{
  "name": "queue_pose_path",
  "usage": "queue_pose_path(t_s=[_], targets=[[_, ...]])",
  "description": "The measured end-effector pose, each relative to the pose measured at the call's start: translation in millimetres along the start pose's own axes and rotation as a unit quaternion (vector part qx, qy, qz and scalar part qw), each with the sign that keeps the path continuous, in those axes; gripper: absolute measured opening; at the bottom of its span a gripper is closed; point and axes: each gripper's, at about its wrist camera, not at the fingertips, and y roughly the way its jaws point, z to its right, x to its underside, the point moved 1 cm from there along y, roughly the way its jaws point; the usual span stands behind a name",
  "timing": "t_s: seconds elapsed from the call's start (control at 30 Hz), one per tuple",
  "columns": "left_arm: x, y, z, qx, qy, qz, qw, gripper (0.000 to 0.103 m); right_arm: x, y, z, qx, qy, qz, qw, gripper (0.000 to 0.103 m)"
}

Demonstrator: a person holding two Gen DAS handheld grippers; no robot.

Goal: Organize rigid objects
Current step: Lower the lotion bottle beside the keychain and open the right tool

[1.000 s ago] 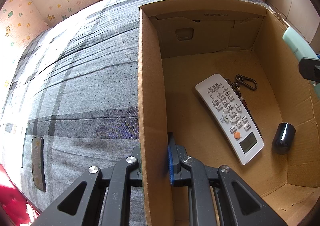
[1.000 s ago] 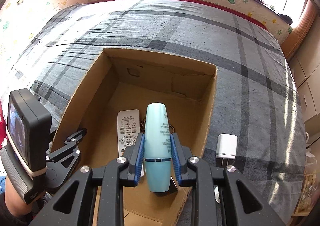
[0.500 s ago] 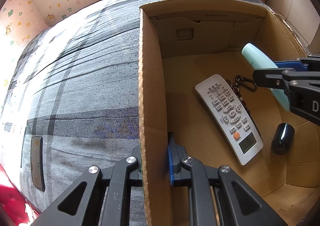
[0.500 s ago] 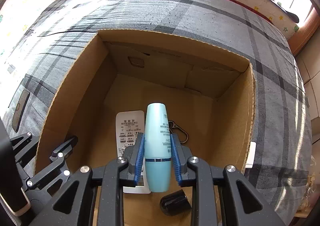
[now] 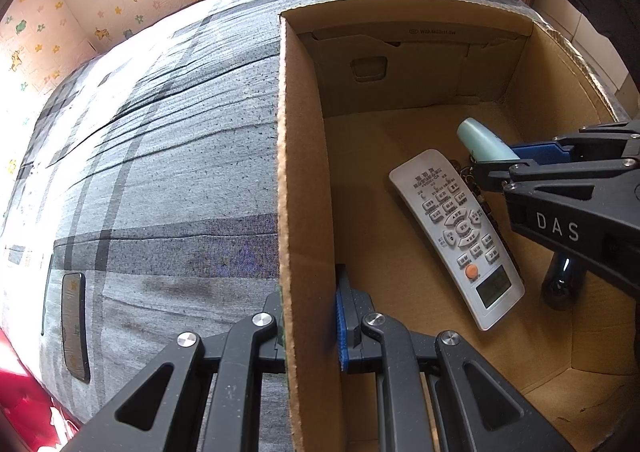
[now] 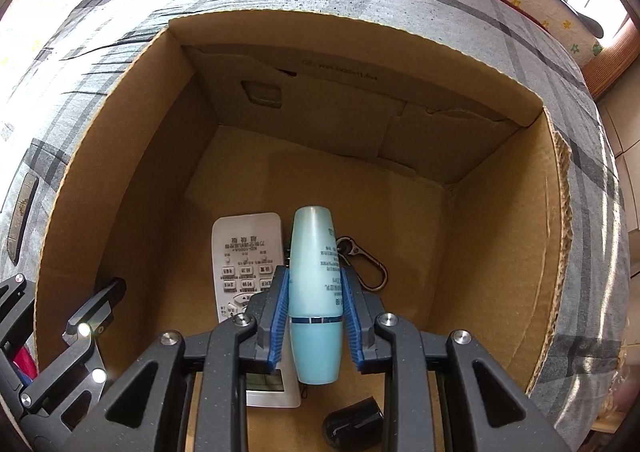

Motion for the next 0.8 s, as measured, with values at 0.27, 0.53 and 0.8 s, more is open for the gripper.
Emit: queue_pose_path(t_s=[0.27, 0.53, 0.8], targets=[[-0.5, -0.5, -2.8, 0.005, -0.004, -0.001, 1.0000, 0.014, -3.9, 3.1, -1.5, -0.001, -0.002, -0.001, 1.000, 0.028], [-0.8, -0.7, -1.3, 0.000, -0.002, -0.001, 1.0000, 0.014, 1.7, -7.7, -0.8, -0.001, -0.002, 0.014, 1.000, 0.041], [-1.6, 0.0, -1.1, 0.000, -0.003, -0.003, 1.0000, 0.015, 5.1, -27.5, -1.3, -0.005, -0.002, 0.036, 0.999, 0.041]])
